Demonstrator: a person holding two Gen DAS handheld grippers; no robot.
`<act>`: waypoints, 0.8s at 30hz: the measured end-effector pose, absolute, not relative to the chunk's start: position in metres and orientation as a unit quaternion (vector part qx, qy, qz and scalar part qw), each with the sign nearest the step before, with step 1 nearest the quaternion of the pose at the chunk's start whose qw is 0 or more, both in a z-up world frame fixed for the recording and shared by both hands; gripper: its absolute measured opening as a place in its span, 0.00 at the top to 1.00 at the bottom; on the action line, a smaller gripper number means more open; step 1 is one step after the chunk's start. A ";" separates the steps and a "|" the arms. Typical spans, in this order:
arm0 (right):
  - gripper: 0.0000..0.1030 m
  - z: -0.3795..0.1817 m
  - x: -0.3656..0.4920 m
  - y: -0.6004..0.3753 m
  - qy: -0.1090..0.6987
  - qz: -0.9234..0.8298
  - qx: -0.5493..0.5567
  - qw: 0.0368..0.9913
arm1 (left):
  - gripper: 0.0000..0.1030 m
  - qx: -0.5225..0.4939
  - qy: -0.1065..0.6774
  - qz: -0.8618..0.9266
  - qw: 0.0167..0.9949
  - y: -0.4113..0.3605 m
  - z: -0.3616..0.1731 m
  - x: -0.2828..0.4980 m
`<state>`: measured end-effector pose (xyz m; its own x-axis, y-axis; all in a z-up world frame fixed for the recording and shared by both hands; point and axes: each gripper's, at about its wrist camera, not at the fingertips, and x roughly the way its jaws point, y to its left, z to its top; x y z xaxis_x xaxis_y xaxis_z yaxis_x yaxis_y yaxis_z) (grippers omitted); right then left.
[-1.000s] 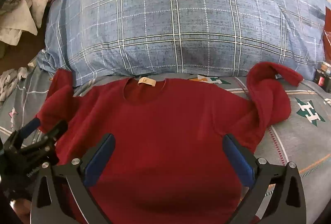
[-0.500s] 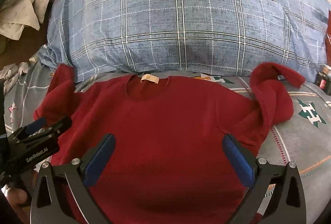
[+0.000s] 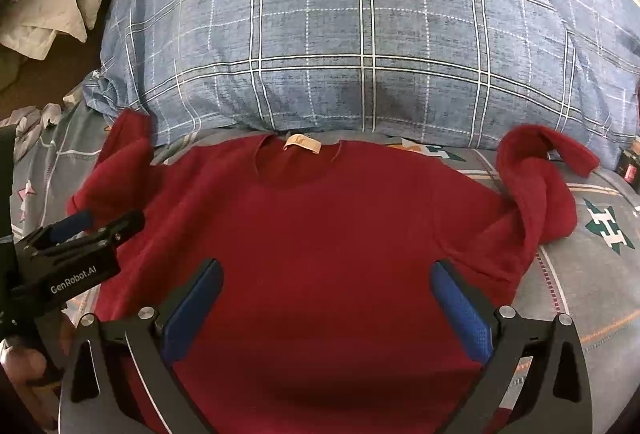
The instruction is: Fold small clothes
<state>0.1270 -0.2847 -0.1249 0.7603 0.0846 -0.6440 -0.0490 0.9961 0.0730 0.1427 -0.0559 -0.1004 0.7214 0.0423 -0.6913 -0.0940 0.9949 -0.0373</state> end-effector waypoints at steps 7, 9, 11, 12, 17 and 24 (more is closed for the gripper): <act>0.00 -0.127 0.127 -0.283 0.345 0.038 0.024 0.938 | 0.11 -0.046 0.374 0.043 0.925 -0.050 -0.099 0.143; 0.00 -0.127 0.127 -0.282 0.343 0.040 0.024 0.938 | 0.11 -0.050 0.373 0.046 0.925 -0.048 -0.098 0.144; 0.00 -0.128 0.126 -0.281 0.342 0.043 0.023 0.938 | 0.11 -0.051 0.374 0.050 0.925 -0.047 -0.097 0.145; 0.00 -0.128 0.127 -0.280 0.342 0.044 0.022 0.938 | 0.11 -0.052 0.374 0.051 0.924 -0.046 -0.097 0.145; 0.01 -0.128 0.127 -0.278 0.344 0.056 0.027 0.937 | 0.11 -0.060 0.375 0.057 0.924 -0.041 -0.095 0.147; 0.01 -0.131 0.131 -0.272 0.359 0.078 0.048 0.929 | 0.11 -0.087 0.371 0.070 0.922 -0.019 -0.086 0.150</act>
<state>0.1315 -0.2724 -0.1307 0.7295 0.1788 -0.6602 -0.1095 0.9833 0.1453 0.1495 -0.0187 -0.0862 0.7145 0.0639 -0.6967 -0.1937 0.9750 -0.1092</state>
